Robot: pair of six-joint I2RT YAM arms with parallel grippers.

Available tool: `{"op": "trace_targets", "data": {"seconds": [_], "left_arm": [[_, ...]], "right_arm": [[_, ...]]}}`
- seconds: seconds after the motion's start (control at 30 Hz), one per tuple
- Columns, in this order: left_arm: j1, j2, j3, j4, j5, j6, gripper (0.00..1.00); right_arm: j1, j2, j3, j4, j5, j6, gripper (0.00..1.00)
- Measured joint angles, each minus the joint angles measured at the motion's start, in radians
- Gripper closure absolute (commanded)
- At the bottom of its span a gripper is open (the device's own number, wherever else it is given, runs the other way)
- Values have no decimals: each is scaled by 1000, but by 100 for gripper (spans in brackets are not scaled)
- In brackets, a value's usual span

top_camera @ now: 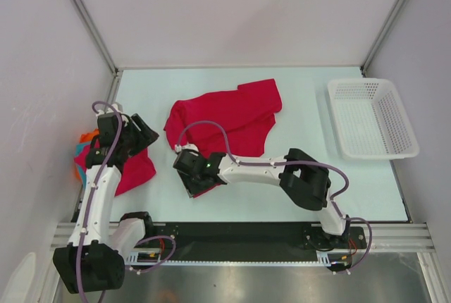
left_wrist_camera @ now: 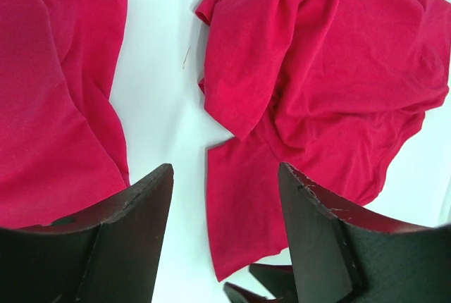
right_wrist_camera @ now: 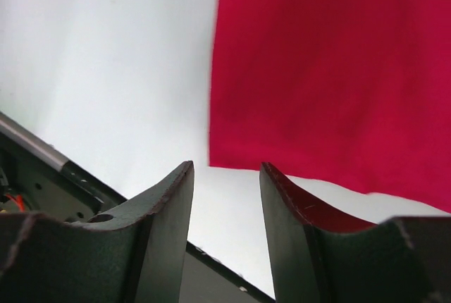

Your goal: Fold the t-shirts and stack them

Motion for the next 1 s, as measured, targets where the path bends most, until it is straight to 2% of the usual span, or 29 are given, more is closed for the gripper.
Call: {"op": "trace_targets", "data": {"seconds": [0.27,0.63,0.73,0.77,0.8,0.83,1.0], "left_arm": [[8,0,0,1,11,1,34],[37,0,0,1,34,13,33],[42,0,0,1,38,16,33],[42,0,0,1,39,16,33],[44,0,0,1,40,16,33],[45,0,0,1,41,17,33],[53,0,0,1,44,19,33]], "right_arm": [[31,87,57,15,-39,6,51],[29,85,40,53,-40,8,53],[24,68,5,84,-35,7,73],[21,62,-8,92,-31,8,85],[18,58,-19,98,-28,8,90],[11,50,-36,106,-24,5,99],[-1,16,-98,144,-4,11,100]]}}
